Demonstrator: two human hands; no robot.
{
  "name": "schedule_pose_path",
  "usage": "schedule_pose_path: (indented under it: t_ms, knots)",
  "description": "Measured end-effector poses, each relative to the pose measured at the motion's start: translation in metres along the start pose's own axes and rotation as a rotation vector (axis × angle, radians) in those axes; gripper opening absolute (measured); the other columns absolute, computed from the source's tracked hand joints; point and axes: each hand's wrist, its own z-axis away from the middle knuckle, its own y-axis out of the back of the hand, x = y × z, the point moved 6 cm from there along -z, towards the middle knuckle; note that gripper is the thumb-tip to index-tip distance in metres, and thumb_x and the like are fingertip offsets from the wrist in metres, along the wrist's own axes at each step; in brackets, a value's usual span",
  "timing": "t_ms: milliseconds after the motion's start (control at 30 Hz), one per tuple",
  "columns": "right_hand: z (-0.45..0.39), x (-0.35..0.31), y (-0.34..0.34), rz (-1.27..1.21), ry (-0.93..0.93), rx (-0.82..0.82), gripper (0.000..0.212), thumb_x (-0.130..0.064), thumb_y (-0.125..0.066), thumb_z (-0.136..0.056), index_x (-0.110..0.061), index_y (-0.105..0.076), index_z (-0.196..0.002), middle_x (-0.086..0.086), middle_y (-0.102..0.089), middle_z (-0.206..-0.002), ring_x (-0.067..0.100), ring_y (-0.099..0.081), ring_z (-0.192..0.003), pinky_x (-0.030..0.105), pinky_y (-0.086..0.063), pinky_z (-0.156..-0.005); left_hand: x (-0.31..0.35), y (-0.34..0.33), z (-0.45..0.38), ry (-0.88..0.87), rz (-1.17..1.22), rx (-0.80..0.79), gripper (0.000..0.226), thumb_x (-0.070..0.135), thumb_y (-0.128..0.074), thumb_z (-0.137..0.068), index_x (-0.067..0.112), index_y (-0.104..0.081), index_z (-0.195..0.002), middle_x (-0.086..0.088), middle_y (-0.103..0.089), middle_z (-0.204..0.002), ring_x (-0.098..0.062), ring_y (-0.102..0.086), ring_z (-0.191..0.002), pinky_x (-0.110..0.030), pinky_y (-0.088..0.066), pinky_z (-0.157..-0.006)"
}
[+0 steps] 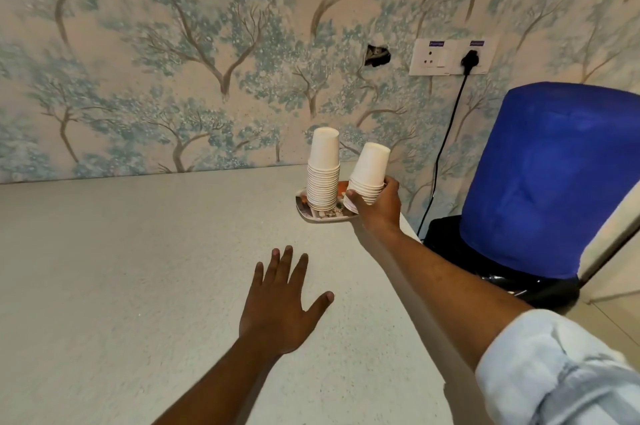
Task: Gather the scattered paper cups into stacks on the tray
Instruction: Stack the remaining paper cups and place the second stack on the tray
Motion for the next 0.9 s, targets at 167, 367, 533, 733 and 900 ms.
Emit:
schedule_pose_path:
  t_ms: [167, 367, 533, 733, 900]
  knots:
    - [-0.016, 0.006, -0.013, 0.102, 0.034, -0.007, 0.085, -0.017, -0.093, -0.072, -0.011, -0.041, -0.139, 0.010, -0.057, -0.137, 0.026, -0.059, -0.122, 0.029, -0.049, -0.089, -0.001, -0.001, 0.001, 0.002, 0.016, 0.007, 0.096, 0.090, 0.006, -0.080, 0.036, 0.010, -0.159, 0.005, 0.021, -0.166, -0.019, 0.025, -0.152, -0.049, 0.003, -0.127]
    - [-0.022, 0.018, -0.027, 0.308, 0.092, -0.055, 0.082, -0.031, -0.089, -0.076, -0.012, -0.039, -0.139, 0.010, -0.060, -0.138, 0.032, -0.059, -0.126, 0.045, -0.051, -0.102, -0.001, 0.000, 0.000, 0.006, 0.025, 0.009, 0.096, 0.090, 0.004, -0.080, 0.037, 0.009, -0.159, 0.007, 0.021, -0.166, -0.017, 0.025, -0.152, -0.047, 0.004, -0.127]
    - [-0.028, 0.025, -0.030, 0.476, 0.081, -0.018, 0.077, -0.049, -0.081, -0.081, -0.012, -0.040, -0.134, 0.008, -0.067, -0.132, 0.031, -0.059, -0.128, 0.053, -0.014, -0.126, -0.001, 0.000, 0.000, 0.012, 0.028, 0.016, 0.096, 0.091, 0.004, -0.080, 0.038, 0.008, -0.159, 0.008, 0.021, -0.166, -0.016, 0.024, -0.152, -0.046, 0.006, -0.127]
    - [-0.036, 0.028, -0.028, 0.487, 0.041, -0.095, 0.072, -0.056, -0.076, -0.083, -0.015, -0.041, -0.131, 0.007, -0.068, -0.131, 0.030, -0.058, -0.130, 0.056, -0.008, -0.126, -0.001, 0.001, 0.001, 0.015, 0.027, 0.018, 0.096, 0.091, 0.005, -0.079, 0.039, 0.009, -0.159, 0.008, 0.022, -0.165, -0.015, 0.025, -0.152, -0.046, 0.006, -0.127]
    - [-0.034, 0.023, -0.027, 0.446, 0.021, -0.124, 0.080, -0.055, -0.081, -0.078, -0.014, -0.044, -0.135, 0.007, -0.065, -0.136, 0.032, -0.058, -0.130, 0.054, -0.031, -0.118, -0.002, -0.001, 0.000, 0.024, 0.029, 0.017, 0.096, 0.092, 0.005, -0.078, 0.041, 0.009, -0.158, 0.010, 0.022, -0.165, -0.014, 0.024, -0.152, -0.046, 0.006, -0.127]
